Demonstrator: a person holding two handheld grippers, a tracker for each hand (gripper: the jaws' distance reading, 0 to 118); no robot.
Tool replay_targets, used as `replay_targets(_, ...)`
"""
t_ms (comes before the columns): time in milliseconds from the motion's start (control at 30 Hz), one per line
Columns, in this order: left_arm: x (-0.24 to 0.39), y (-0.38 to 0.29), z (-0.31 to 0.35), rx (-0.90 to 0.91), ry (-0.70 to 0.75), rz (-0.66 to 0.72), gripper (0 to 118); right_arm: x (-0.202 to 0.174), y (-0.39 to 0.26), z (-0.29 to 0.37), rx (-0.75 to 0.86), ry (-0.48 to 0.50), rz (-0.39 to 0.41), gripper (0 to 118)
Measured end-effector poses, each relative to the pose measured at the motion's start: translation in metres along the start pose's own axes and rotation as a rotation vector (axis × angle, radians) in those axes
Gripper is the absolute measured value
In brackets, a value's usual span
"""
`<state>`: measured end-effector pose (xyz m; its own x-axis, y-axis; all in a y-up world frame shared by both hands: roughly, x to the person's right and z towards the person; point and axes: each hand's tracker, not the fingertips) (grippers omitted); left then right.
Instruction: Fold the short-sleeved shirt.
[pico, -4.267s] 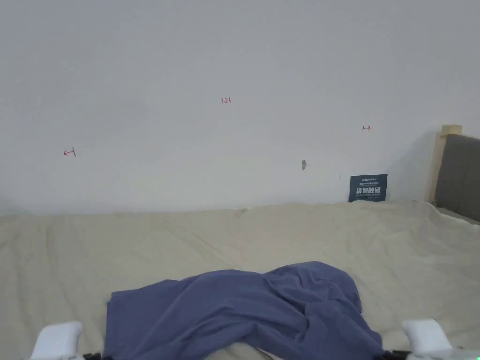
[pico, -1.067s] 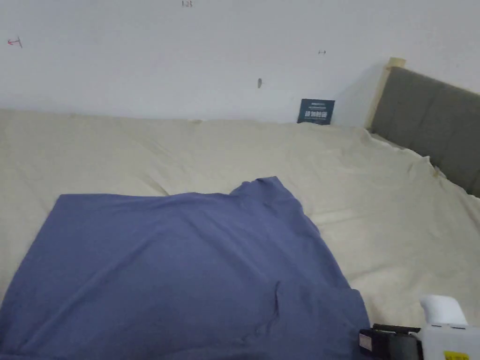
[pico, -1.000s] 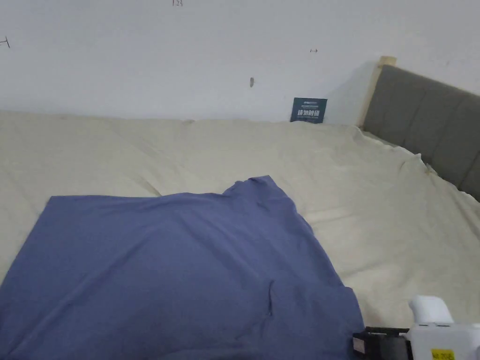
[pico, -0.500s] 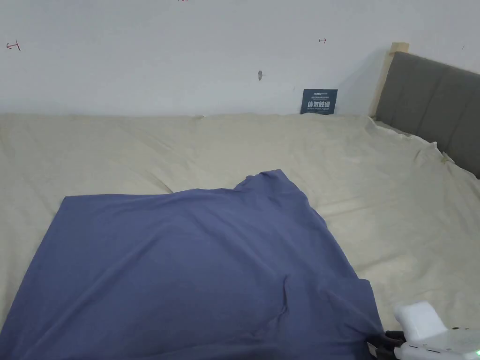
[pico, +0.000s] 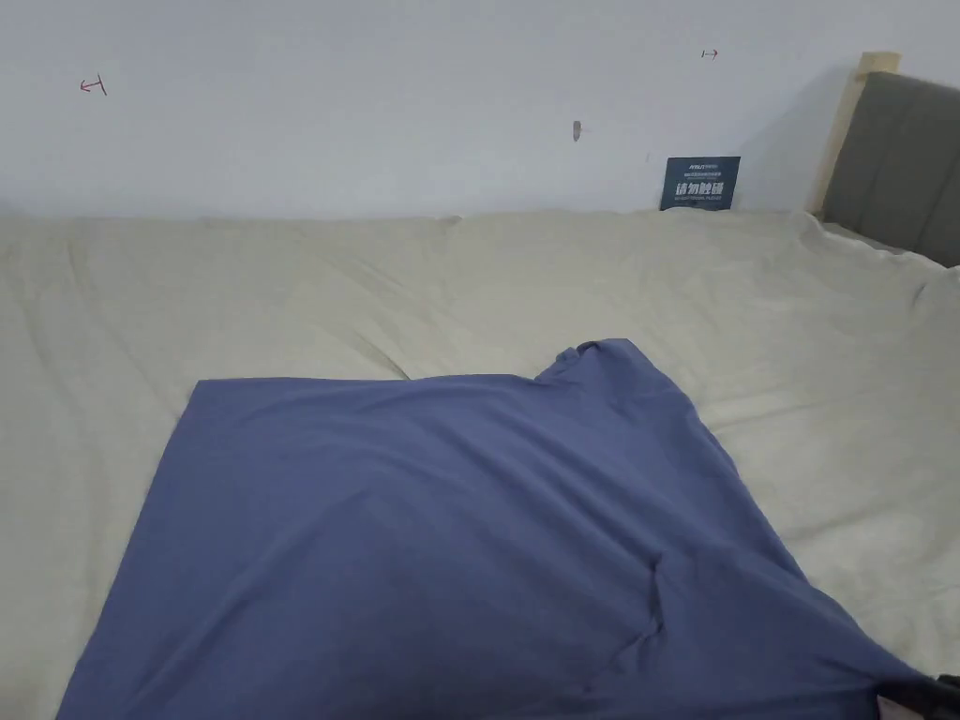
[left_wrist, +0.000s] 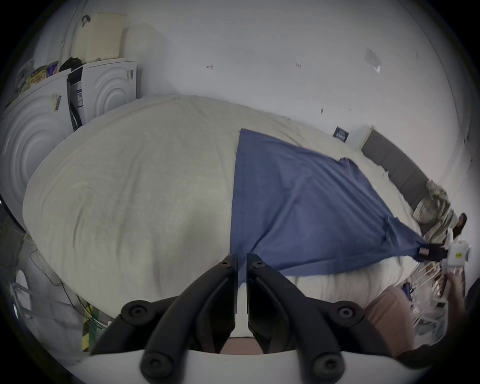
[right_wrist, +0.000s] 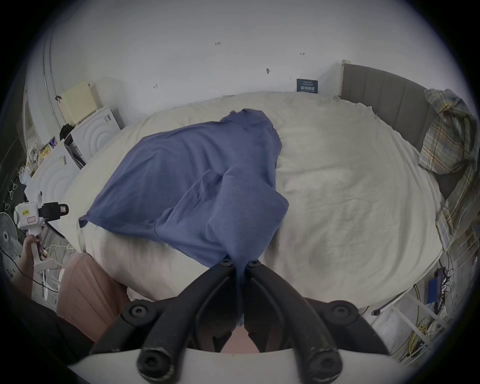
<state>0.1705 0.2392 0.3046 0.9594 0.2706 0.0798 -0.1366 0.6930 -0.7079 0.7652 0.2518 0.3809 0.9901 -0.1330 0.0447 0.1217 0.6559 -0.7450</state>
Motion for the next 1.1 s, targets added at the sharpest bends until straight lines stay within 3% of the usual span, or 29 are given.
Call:
replay_targets(167,0.004,0.025,-0.026,0.006,0.005,-0.009,7,-0.008,0.036,-0.001,-0.025,0.007,-0.012,2)
replay_targets(333,0.010,0.018,-0.050,-0.086,0.001,-0.068,7,-0.015,0.038,-0.020,-0.055,0.007,0.028,2)
replay_targets(367,0.009,0.012,-0.050,-0.101,0.004,-0.090,11,-0.016,0.037,-0.024,-0.066,0.017,0.028,2)
replay_targets(400,0.007,0.007,-0.051,-0.098,0.008,-0.110,39,-0.018,0.035,-0.027,-0.076,0.023,0.026,2)
replay_targets(467,-0.003,-0.009,-0.058,-0.141,0.030,-0.152,111,-0.020,0.032,-0.035,-0.097,0.036,0.021,2)
replay_targets(500,-0.004,-0.014,-0.064,-0.169,0.045,-0.165,116,-0.021,0.030,-0.039,-0.108,0.039,0.019,2)
replay_targets(533,-0.003,-0.017,-0.063,-0.075,-0.003,-0.156,116,-0.022,0.029,-0.042,-0.119,0.042,0.017,2)
replay_targets(600,-0.006,-0.027,-0.075,-0.157,0.037,-0.197,116,-0.023,0.027,-0.048,-0.136,0.049,0.014,2)
replay_targets(667,-0.002,-0.035,-0.084,-0.171,0.048,-0.227,110,-0.025,0.025,-0.051,-0.148,0.053,0.012,2)
replay_targets(733,0.007,-0.033,-0.086,-0.150,0.083,-0.260,63,-0.026,0.025,-0.052,-0.148,0.054,0.011,2)
replay_targets(800,0.014,-0.034,-0.085,-0.104,0.098,-0.313,28,-0.026,0.024,-0.052,-0.150,0.054,0.006,2)
replay_targets(833,0.018,-0.035,-0.083,-0.095,0.065,-0.342,17,-0.025,0.023,-0.052,-0.152,0.057,0.001,2)
replay_targets(900,0.023,-0.038,-0.086,-0.118,0.043,-0.367,5,-0.025,0.021,-0.054,-0.156,0.060,-0.003,2)
replay_targets(1100,0.022,-0.033,-0.089,-0.133,0.039,-0.332,4,-0.022,0.013,-0.057,-0.153,0.070,-0.016,2)
